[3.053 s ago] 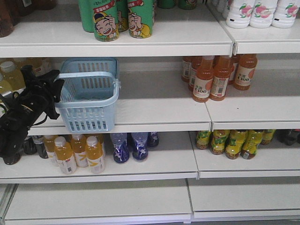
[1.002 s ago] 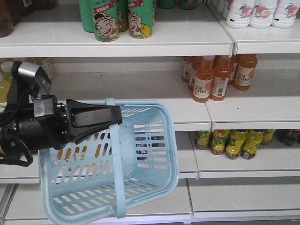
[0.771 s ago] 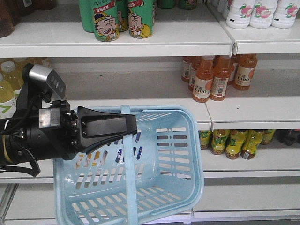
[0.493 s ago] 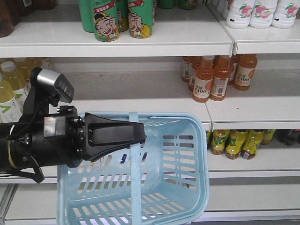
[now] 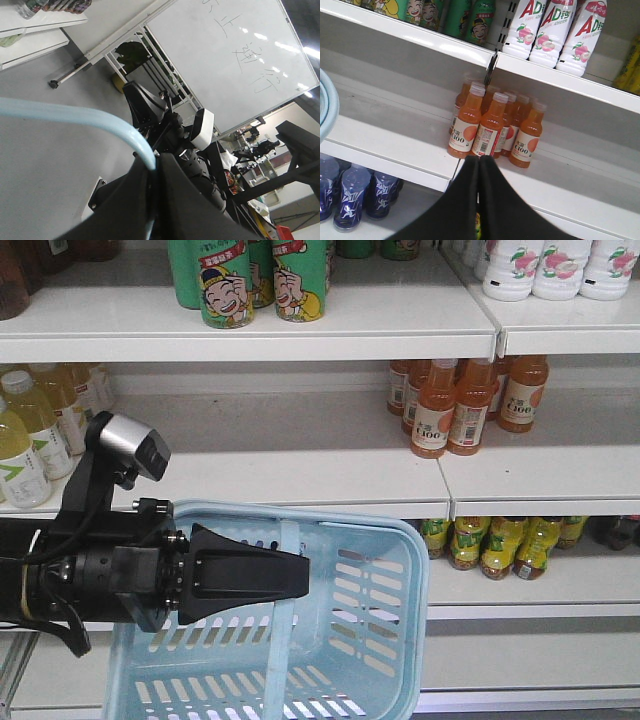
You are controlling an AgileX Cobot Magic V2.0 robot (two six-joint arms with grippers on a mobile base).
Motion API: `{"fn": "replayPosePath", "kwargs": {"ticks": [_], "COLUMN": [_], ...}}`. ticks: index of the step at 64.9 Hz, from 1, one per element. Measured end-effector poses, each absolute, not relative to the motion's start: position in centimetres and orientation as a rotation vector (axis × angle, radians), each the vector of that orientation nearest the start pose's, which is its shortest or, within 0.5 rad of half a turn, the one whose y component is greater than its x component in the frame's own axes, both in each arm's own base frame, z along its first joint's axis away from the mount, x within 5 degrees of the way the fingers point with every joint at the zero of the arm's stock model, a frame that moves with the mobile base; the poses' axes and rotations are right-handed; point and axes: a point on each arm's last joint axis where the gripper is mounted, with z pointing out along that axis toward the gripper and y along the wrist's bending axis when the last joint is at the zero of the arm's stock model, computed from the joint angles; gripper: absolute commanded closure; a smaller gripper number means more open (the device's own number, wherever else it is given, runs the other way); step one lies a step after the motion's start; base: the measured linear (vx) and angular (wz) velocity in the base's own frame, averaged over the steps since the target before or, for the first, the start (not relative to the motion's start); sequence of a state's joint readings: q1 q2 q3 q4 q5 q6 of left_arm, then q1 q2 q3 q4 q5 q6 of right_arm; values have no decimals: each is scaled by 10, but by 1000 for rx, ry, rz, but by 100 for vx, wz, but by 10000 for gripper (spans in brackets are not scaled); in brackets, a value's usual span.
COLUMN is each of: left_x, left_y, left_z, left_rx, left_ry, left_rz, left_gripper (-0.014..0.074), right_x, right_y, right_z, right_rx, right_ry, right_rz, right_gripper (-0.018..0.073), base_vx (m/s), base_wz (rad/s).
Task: Place coke in basket with both arms
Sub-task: 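Hold the basket in the left gripper while the base turns away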
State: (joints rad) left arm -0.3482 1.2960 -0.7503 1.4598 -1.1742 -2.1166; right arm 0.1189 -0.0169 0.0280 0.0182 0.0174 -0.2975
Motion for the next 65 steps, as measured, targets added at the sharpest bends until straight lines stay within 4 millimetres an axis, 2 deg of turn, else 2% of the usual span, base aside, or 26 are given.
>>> {"fn": "replayPosePath", "kwargs": {"ticks": [35,65], "left_x": [188,188], "left_y": [-157,-157], "left_z": [307,307], "left_rx": [515,515], "left_ry": [1985,1985], "left_rz": [-1801,-1801], "left_gripper": [604,604], "right_x": [56,56], "right_y": [7,7], "right_z": [203,203], "right_rx": [-300,-300], "right_ry": [1483,1483], "right_rz": [-128,-128], "right_gripper": [568,568], "base_vx": [-1,-3], "base_wz": [-5,-38]}}
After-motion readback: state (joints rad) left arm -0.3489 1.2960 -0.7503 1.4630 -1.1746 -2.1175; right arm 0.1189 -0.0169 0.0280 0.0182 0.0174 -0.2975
